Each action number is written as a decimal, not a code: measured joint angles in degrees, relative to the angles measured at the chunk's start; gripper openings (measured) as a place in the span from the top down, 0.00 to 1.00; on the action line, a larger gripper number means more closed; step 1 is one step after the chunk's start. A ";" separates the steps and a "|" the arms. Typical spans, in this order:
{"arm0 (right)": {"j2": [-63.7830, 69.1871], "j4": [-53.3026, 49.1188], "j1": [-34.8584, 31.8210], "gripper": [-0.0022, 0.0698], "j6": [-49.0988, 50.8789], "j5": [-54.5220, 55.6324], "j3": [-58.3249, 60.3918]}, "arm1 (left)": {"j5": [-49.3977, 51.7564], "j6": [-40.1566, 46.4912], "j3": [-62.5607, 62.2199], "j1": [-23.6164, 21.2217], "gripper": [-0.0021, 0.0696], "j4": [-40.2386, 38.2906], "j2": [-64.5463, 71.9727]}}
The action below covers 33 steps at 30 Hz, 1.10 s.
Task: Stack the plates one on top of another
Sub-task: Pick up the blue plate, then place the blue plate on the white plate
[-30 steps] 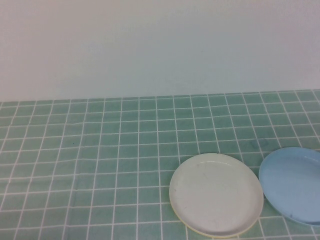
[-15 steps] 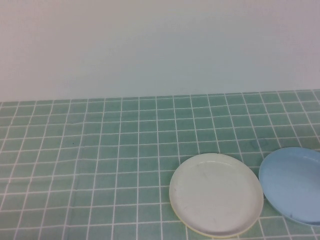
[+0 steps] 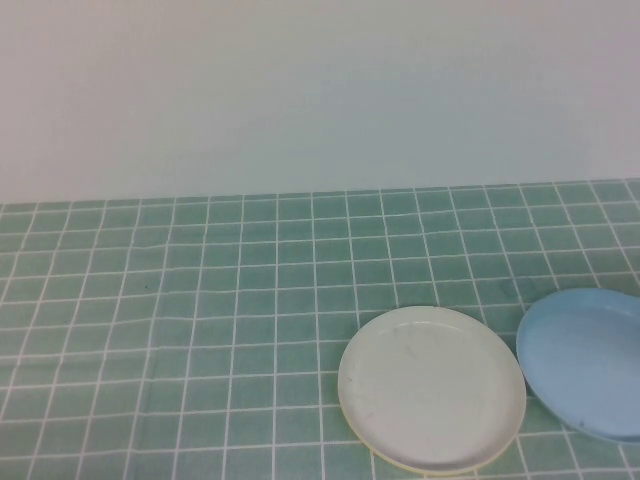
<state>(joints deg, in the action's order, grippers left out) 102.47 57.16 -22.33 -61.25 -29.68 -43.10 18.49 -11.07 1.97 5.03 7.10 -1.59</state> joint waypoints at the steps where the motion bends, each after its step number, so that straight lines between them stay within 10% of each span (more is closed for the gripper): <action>1: 0.00 0.16 0.00 0.95 0.00 -0.68 -0.59 | 0.00 0.00 0.00 0.00 0.97 0.00 0.00; 12: -9.70 8.38 1.76 0.95 -1.85 -8.96 -5.11 | 0.00 0.00 0.00 0.00 0.97 0.00 0.00; 33: -13.83 1.30 32.12 0.95 3.72 -0.32 -5.11 | 0.00 0.00 0.00 0.00 0.97 0.18 0.00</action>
<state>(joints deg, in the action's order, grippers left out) 88.64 58.46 9.79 -57.53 -30.00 -48.21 18.49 -11.07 1.97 5.03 7.28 -1.59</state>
